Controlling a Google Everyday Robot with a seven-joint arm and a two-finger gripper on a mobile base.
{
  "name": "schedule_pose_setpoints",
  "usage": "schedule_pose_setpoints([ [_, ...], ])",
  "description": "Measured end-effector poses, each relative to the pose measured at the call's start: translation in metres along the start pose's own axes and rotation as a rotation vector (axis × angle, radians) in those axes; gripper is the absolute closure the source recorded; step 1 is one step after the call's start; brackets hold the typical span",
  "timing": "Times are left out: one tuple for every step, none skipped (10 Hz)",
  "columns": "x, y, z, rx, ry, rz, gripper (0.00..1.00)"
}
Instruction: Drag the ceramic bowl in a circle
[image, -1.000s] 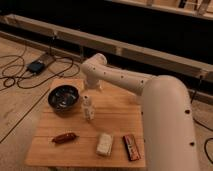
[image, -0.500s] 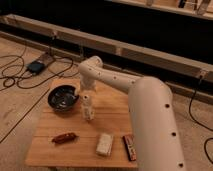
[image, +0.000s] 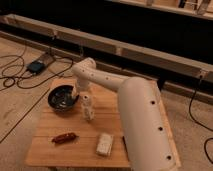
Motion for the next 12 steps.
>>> schedule_pose_setpoints([
  [0.001,0.000,-0.001,-0.003,-0.001,-0.002,0.55],
  [0.001,0.001,-0.001,-0.006,-0.005,-0.002,0.65],
  [-0.001,0.004,-0.003,-0.013,-0.015,-0.002,0.77],
  [-0.003,0.006,-0.004,-0.016,-0.022,-0.002,0.85],
  [-0.005,0.007,-0.006,-0.017,-0.027,-0.001,0.93],
  [-0.011,0.012,-0.008,-0.024,-0.042,0.002,0.99],
  [-0.018,0.018,-0.011,-0.032,-0.056,0.008,1.00],
  [-0.023,0.023,-0.013,-0.039,-0.069,0.016,1.00],
  [-0.030,0.036,-0.016,-0.056,-0.083,0.041,1.00],
  [-0.036,0.059,-0.022,-0.084,-0.092,0.093,1.00],
  [-0.039,0.078,-0.027,-0.111,-0.094,0.133,1.00],
  [-0.045,0.095,-0.034,-0.135,-0.097,0.168,1.00],
])
